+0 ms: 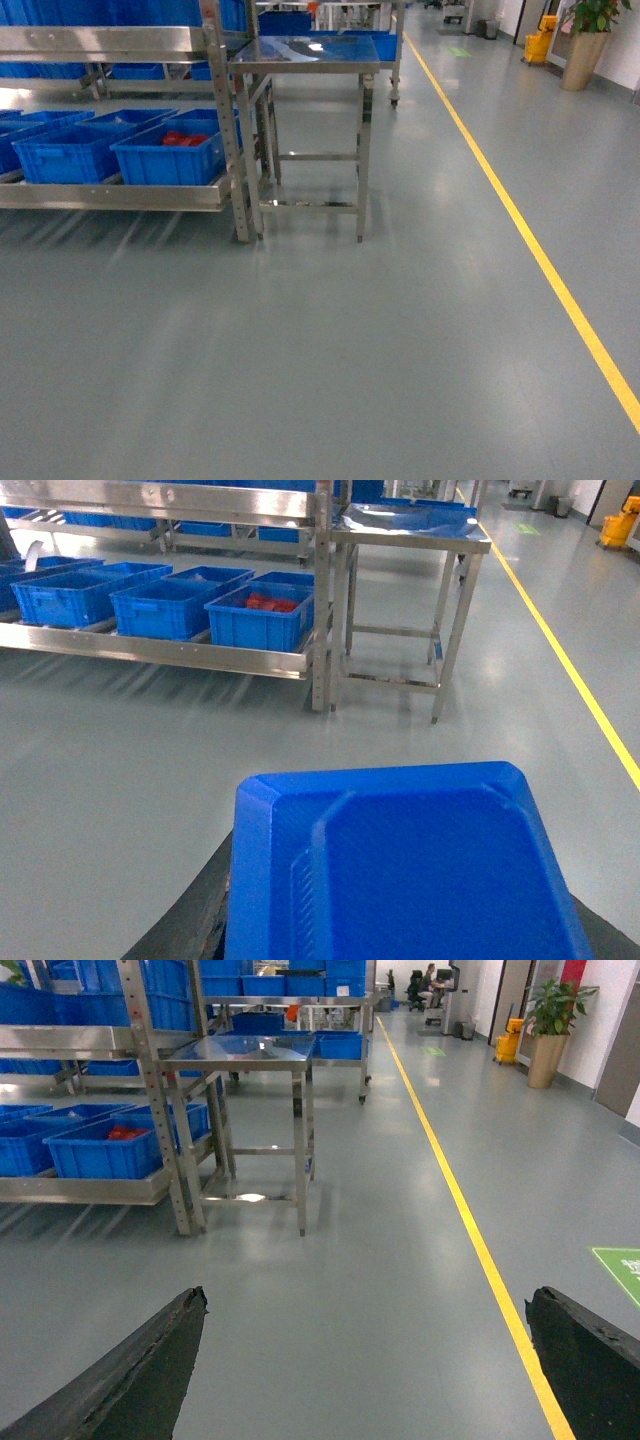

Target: Pick blue part to blue bin on bottom shelf

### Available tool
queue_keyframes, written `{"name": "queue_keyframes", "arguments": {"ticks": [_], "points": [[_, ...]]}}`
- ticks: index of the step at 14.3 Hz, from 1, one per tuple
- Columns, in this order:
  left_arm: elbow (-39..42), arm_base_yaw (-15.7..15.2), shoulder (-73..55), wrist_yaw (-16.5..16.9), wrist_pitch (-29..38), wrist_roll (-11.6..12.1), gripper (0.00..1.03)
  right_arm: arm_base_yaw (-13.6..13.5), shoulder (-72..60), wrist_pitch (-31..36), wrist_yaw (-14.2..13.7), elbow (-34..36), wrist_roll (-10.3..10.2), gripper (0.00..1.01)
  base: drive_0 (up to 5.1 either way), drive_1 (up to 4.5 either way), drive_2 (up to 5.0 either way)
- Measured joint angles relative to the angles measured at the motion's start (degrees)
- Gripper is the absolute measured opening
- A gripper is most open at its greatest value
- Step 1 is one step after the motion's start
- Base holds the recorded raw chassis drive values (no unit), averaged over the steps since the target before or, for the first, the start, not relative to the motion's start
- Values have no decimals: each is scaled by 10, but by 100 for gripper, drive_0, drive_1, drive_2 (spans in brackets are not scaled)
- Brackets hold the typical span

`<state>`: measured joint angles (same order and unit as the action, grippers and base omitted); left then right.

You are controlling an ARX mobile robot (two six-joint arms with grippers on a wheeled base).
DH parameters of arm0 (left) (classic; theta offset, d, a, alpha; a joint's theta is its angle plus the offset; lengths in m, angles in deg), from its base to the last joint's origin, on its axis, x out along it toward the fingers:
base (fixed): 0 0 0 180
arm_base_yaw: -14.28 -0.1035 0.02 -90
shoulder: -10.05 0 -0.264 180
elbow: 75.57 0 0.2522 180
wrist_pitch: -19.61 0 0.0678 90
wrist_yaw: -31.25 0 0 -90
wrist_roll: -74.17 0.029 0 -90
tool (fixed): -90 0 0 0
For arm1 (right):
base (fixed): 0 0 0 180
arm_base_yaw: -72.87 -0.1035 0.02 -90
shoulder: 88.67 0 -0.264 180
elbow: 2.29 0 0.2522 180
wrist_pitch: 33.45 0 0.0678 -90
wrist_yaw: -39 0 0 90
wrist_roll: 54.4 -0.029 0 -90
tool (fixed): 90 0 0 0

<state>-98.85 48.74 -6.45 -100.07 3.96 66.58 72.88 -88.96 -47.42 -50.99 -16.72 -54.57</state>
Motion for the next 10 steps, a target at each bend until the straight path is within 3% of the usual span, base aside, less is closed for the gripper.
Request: {"name": "queue_keyframes", "arguments": {"ticks": [10], "points": [[0,0,0,0,0,0,44,0,0,0,0,0,0,98,-8,395,-411]]}}
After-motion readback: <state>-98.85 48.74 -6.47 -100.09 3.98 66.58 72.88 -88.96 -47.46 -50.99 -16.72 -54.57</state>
